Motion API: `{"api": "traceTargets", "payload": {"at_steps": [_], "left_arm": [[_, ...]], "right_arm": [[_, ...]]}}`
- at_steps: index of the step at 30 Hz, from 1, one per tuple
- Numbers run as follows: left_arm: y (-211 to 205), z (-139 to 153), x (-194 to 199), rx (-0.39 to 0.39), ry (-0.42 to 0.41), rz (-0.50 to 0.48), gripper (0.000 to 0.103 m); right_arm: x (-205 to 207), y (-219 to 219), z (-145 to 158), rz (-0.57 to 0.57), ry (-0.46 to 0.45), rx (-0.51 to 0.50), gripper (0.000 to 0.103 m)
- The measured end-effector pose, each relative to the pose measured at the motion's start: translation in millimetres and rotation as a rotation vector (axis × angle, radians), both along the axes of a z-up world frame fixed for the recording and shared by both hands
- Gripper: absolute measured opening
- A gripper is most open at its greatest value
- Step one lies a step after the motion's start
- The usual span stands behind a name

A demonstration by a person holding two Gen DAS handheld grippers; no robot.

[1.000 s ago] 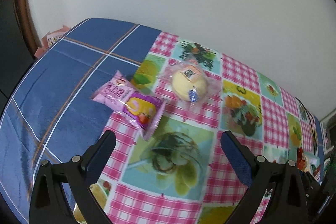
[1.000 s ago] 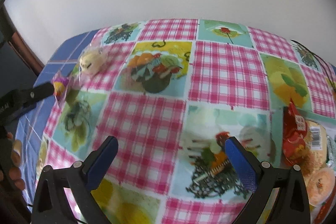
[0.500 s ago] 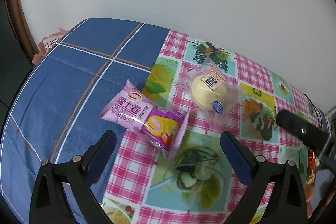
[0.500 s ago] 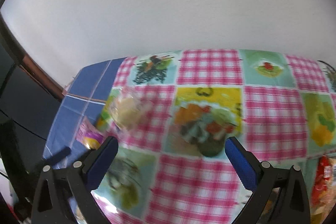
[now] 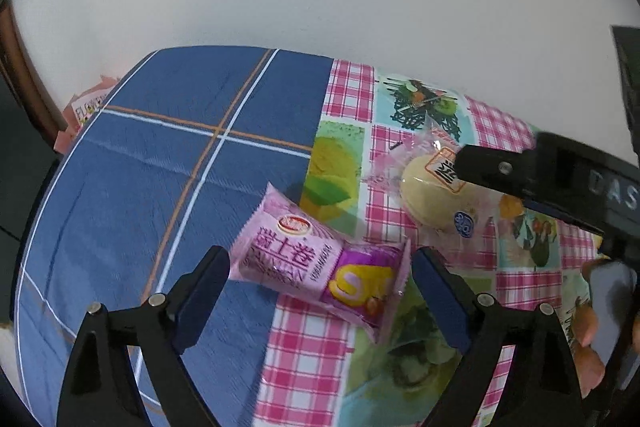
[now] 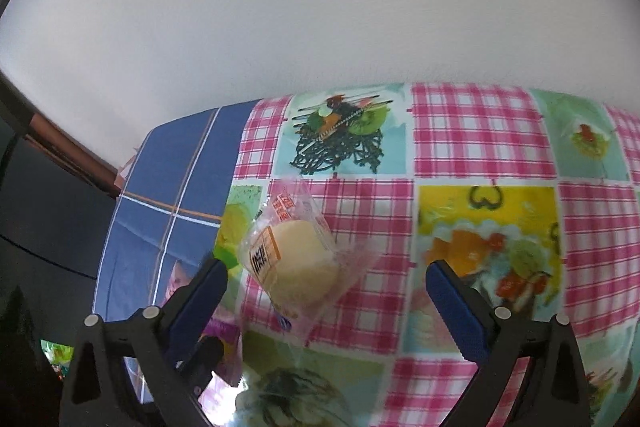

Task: Organize snacks
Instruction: 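Close left gripper on the pink roll packet while right gripper closes on the wrapped bun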

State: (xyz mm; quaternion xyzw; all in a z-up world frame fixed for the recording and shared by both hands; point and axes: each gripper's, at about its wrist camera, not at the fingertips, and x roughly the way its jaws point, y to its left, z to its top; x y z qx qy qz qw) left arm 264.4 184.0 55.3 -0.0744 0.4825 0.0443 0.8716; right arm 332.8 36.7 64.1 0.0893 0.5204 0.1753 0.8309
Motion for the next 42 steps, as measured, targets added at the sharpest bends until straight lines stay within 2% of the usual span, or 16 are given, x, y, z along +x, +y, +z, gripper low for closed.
{"api": "traceTargets", "payload": {"at_steps": [4, 8, 10, 15, 17, 30, 42], "left_arm": [[4, -4, 7, 0.005, 0.01, -0.019, 0.093], [7, -9, 11, -0.022, 0.014, -0.031, 0.093], [7, -11, 12, -0.009, 0.021, -0.028, 0.093], [1, -15, 14, -0.009, 0.028, -0.053, 0.093], [-3, -15, 15, 0.006, 0.03, -0.064, 0.088], [-40, -17, 11, 0.044, 0.03, -0.149, 0.082], [-64, -17, -13, 0.017, 0.032, -0.132, 0.073]], "right_arm": [[6, 16, -6, 0.001, 0.003, -0.038, 0.1], [8, 28, -13, 0.003, 0.009, -0.046, 0.097], [9, 30, -16, -0.009, 0.006, -0.059, 0.087], [10, 26, -22, -0.023, 0.018, -0.04, 0.076], [10, 23, -21, -0.024, 0.021, -0.035, 0.071], [-5, -43, -20, -0.058, 0.037, -0.016, 0.065], [-54, -105, -14, -0.068, 0.02, -0.039, 0.055]]}}
